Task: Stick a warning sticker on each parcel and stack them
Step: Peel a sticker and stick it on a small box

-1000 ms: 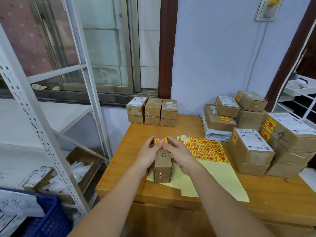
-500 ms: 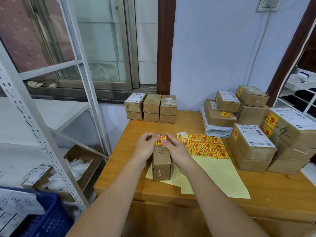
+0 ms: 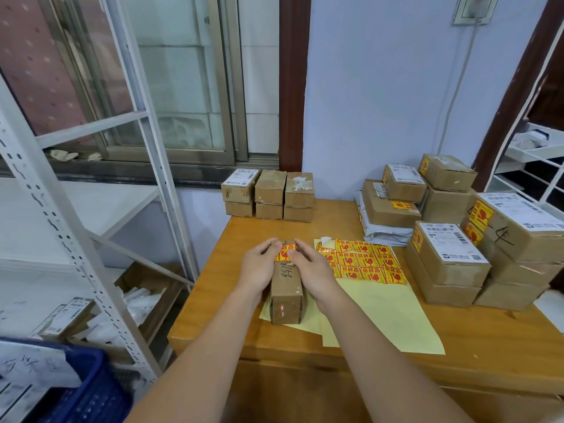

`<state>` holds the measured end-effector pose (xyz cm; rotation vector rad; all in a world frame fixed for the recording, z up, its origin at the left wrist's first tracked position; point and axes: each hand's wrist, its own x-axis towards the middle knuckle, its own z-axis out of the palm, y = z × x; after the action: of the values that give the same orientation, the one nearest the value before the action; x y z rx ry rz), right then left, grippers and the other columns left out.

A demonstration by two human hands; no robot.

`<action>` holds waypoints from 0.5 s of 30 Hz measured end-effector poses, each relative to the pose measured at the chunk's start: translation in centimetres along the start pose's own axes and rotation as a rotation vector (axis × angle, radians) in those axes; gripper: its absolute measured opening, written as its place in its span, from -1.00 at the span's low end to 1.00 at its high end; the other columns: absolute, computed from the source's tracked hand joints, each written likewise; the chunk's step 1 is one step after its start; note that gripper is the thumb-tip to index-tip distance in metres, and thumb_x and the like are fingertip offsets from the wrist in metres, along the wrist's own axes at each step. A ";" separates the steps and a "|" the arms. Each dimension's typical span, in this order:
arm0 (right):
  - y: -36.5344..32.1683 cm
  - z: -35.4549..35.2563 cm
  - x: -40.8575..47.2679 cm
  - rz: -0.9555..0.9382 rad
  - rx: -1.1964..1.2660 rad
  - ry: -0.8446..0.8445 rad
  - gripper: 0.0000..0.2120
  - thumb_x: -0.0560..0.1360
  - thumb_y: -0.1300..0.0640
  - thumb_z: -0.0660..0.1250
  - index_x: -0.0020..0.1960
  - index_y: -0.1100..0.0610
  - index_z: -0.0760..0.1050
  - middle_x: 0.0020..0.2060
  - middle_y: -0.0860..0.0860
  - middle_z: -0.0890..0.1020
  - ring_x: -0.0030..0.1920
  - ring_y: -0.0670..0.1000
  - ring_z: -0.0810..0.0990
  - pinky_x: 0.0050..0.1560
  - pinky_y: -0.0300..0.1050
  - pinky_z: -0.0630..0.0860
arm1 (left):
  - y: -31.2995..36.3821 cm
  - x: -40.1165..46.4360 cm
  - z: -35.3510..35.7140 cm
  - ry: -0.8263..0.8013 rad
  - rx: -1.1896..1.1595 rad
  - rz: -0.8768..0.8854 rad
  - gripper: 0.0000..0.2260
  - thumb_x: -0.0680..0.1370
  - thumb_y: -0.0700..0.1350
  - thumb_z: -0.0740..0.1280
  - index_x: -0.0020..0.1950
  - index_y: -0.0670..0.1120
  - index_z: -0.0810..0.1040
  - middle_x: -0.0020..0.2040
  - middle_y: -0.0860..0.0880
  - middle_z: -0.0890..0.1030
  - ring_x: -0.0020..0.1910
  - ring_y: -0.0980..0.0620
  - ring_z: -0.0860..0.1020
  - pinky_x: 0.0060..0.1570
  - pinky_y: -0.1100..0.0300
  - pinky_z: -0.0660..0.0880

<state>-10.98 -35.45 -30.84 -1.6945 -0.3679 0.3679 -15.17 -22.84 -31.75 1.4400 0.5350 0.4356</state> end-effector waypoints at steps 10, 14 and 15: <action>0.1 0.7 0.4 0.021 -0.051 0.055 -0.58 0.66 -0.07 0.21 0.51 -0.08 0.38 0.38 -0.07 0.49 0.30 -0.03 0.50 0.35 0.08 0.49 | 0.1 -0.1 0.1 0.014 -0.006 -0.010 -0.69 0.66 0.03 0.36 0.40 0.03 0.59 0.30 0.00 0.62 0.21 -0.04 0.62 0.19 -0.06 0.62; -0.6 0.7 1.1 0.060 -0.058 0.083 -0.65 0.67 -0.08 0.15 0.41 -0.04 0.45 0.31 -0.05 0.52 0.28 0.01 0.49 0.34 0.09 0.46 | 0.0 0.0 0.2 0.021 -0.009 -0.001 -0.70 0.65 0.02 0.37 0.37 0.02 0.61 0.30 -0.01 0.63 0.23 -0.03 0.62 0.24 -0.07 0.59; -1.0 0.7 1.4 0.083 -0.038 0.085 -0.66 0.67 -0.10 0.15 0.37 -0.02 0.47 0.26 -0.04 0.53 0.25 0.02 0.49 0.31 0.09 0.47 | 0.0 0.0 0.2 0.020 -0.005 0.009 -0.70 0.65 0.02 0.37 0.38 0.01 0.61 0.31 0.00 0.63 0.23 -0.02 0.61 0.25 -0.06 0.58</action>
<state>-10.05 -34.10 -30.05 -1.7604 -0.2435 0.3502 -15.10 -22.97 -31.73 1.4349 0.5436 0.4582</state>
